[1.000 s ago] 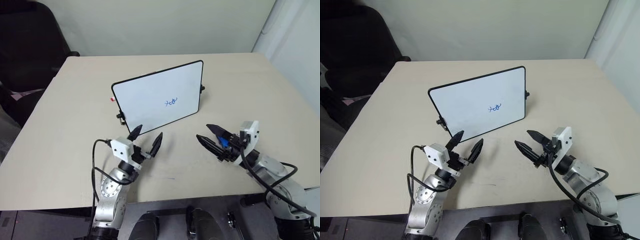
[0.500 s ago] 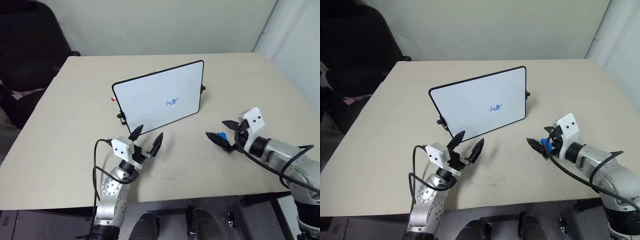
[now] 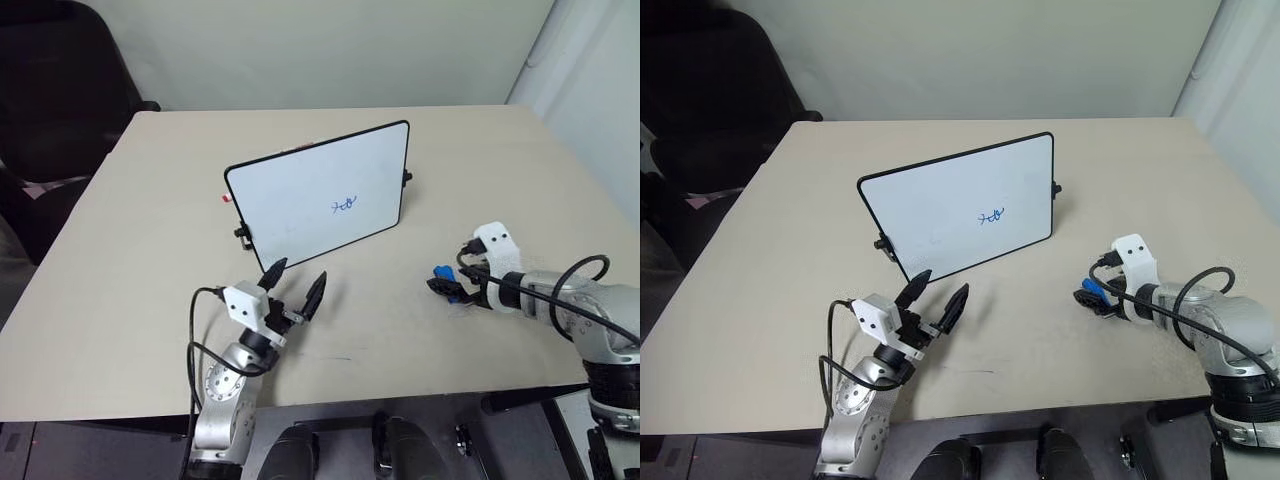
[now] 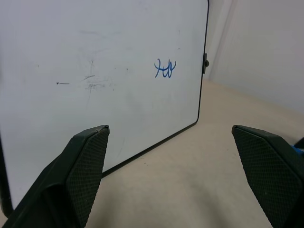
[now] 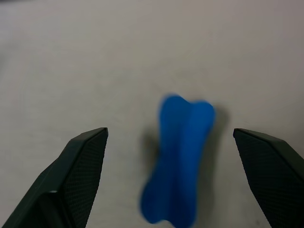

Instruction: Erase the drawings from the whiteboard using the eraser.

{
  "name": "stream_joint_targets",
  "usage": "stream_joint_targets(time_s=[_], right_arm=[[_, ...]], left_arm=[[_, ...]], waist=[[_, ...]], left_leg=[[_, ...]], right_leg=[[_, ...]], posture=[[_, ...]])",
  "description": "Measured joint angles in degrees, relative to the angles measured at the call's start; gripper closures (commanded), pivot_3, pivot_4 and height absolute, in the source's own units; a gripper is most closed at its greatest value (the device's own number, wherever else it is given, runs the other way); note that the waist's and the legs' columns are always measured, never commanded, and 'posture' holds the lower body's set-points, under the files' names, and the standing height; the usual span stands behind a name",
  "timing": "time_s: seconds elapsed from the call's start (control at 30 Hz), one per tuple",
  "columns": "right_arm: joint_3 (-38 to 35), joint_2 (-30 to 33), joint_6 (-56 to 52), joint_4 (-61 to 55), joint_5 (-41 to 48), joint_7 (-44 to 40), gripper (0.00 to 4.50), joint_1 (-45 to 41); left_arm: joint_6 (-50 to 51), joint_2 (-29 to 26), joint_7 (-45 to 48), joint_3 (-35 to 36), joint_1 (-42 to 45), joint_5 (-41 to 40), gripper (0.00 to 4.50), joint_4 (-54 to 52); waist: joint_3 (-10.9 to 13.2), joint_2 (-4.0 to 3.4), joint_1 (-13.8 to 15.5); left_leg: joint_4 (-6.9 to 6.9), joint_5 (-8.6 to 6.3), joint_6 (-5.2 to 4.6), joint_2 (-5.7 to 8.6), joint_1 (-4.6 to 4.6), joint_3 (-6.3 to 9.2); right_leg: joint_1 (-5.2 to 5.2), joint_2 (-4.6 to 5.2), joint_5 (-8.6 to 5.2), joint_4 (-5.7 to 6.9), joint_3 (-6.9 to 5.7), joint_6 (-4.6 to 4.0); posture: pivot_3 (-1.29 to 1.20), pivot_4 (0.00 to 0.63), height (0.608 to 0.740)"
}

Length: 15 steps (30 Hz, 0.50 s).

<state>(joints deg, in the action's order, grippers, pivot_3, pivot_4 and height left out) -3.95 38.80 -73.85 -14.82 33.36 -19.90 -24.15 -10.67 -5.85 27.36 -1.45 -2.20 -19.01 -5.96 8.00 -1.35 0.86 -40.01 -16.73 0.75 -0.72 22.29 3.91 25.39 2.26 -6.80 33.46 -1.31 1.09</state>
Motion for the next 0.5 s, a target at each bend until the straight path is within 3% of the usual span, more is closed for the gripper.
stream_joint_targets(time_s=[0.27, 0.47, 0.5], right_arm=[[-0.08, -0.41, -1.78, -0.3, -1.03, 0.28, 0.02, -0.6], [-0.08, -0.45, -1.97, -0.37, -1.54, 0.17, 1.89, -0.46], [-0.08, -0.47, -2.07, -0.57, -1.49, 0.0, 1.89, -0.37]], left_arm=[[0.02, 0.14, 0.0, -0.01, -1.31, -0.66, 0.0, -1.03], [0.05, 0.15, 0.0, -0.24, -1.55, -0.88, 0.0, -1.55], [0.05, 0.15, 0.01, -0.33, -1.55, -0.91, 0.0, -1.64]], waist=[[0.0, 0.0, 0.01], [0.0, 0.0, 0.01], [0.0, 0.0, 0.01]], left_leg=[[0.0, -0.05, -0.08, 0.01, 0.0, -0.01], [0.0, -0.05, -0.08, 0.0, 0.0, -0.01], [0.0, -0.05, -0.08, 0.0, 0.0, -0.01]], right_leg=[[-0.01, 0.0, 0.01, 0.0, 0.0, -0.03], [0.0, 0.0, 0.0, 0.0, 0.0, -0.02], [0.0, -0.01, -0.02, 0.0, 0.0, 0.0]], posture=[[0.0, 0.15, 0.737], [0.0, 0.15, 0.737], [0.0, 0.15, 0.737]])
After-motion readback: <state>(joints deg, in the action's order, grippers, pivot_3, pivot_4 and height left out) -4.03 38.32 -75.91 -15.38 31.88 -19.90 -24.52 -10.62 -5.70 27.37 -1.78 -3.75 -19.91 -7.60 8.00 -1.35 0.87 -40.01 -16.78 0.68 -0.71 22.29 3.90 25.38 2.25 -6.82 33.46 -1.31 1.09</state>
